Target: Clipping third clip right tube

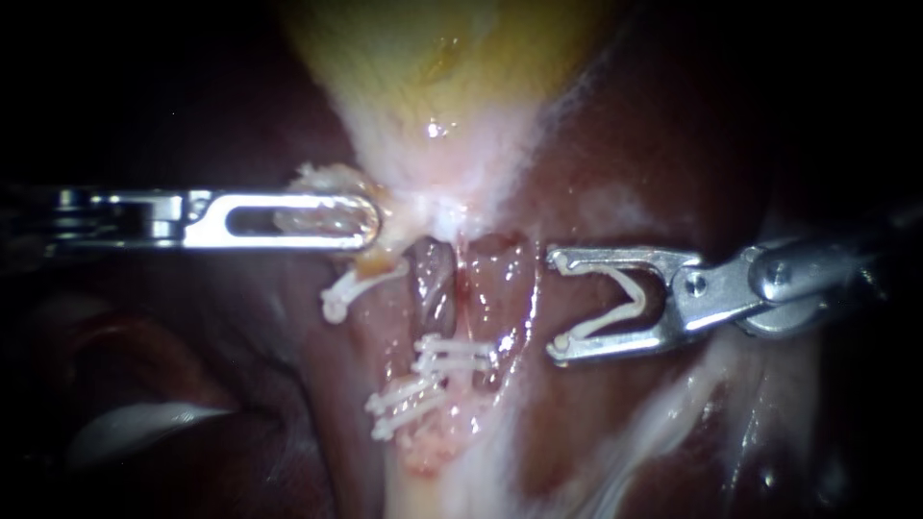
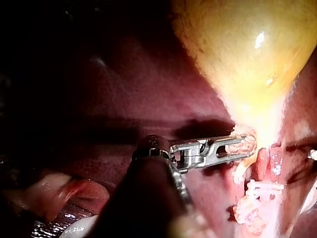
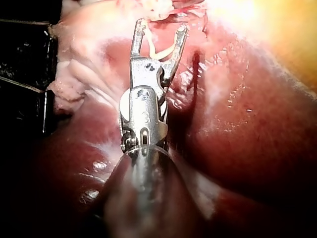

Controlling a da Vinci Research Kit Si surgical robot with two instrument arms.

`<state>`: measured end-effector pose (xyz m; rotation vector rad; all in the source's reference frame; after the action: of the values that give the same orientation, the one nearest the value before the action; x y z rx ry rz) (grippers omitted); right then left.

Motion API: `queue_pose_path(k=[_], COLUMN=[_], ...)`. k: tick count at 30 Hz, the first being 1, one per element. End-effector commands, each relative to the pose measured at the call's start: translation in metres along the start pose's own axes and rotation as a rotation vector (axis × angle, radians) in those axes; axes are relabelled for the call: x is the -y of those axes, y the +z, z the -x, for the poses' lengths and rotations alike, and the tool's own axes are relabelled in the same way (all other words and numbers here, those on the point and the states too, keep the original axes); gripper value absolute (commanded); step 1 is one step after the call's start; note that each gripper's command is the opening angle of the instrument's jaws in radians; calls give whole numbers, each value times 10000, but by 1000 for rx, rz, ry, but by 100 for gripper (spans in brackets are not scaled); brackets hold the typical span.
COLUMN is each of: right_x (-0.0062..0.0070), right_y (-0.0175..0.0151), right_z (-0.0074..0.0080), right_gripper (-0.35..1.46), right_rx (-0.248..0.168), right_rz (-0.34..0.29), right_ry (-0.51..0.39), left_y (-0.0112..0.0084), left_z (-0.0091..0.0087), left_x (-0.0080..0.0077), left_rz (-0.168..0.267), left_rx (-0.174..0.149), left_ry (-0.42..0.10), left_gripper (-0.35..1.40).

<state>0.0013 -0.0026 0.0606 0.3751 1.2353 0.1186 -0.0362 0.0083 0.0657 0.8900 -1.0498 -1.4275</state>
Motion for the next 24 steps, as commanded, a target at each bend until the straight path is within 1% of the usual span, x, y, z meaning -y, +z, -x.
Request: queue_pose_path(k=[1, 3, 7, 13, 15, 19, 24], right_x=[0, 0, -2, -8, -13, -22, -25], right_y=[1, 1, 8, 27, 35, 52, 74], right_z=[0, 0, -2, 1, 5, 13, 27], right_gripper=[50, 50, 50, 50, 50, 50, 50], right_rx=[1, 1, 0, -3, -3, -8, -11], right_rz=[0, 1, 2, 9, 8, 14, 11], right_ry=[0, 1, -4, 132, 215, 290, 353], left_y=[-3, -6, -2, 0, 1, 2, 3], left_z=[0, -2, -6, -10, -10, -11, -13], left_x=[4, 10, 13, 13, 14, 17, 18], left_rz=[-4, -5, -2, 1, 2, 1, 0], left_rx=[4, 7, 11, 16, 17, 16, 14], left_ry=[4, 3, 9, 10, 10, 10, 9], left_gripper=[-35, -35, -35, -35, -35, -35, -35])
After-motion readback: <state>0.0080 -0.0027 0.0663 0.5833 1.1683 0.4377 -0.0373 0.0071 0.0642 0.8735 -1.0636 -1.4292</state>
